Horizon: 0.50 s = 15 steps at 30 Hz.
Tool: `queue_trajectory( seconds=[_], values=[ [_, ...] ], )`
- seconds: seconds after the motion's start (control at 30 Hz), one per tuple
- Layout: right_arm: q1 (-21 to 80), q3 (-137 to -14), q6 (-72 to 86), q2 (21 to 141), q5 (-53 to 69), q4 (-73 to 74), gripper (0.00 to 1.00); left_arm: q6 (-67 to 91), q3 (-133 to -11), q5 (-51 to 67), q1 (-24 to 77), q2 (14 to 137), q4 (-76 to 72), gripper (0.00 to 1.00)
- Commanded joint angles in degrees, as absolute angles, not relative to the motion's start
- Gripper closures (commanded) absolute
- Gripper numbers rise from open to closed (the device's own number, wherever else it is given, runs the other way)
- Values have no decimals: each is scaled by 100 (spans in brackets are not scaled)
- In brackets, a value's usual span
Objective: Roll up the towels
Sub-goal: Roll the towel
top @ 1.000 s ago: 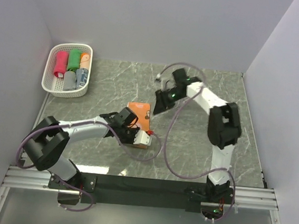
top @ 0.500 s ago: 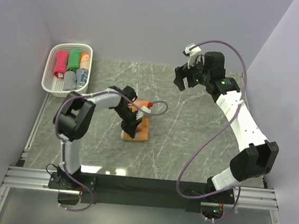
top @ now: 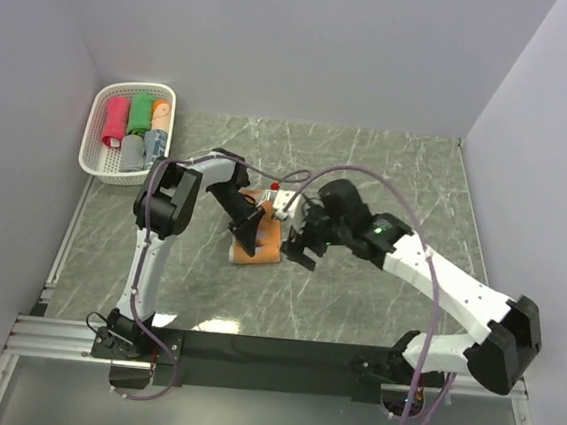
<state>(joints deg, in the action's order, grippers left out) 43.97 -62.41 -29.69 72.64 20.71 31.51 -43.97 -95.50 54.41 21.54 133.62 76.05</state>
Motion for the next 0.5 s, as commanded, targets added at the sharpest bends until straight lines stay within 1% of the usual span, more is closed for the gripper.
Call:
queue_trajectory(
  seconds=[0.0,0.13,0.27,0.47],
  values=[
    [4867,-6056,-3085,7777,1714,2050,13,-4860,-9597,4386,2066,13913,7426,99],
    [5184,-6319,-3085,8752,1696,1390,19,-4825,-9624,4403,2057,13983,7409,99],
    [5326,-6399,-3243,9569,1653,1055,20,-4764,-9580,4412,2022,14036,7365,98],
    [5475,-6258,-3489,10220,1389,659,20,-4729,-9492,4430,1960,14036,7269,97]
  ],
)
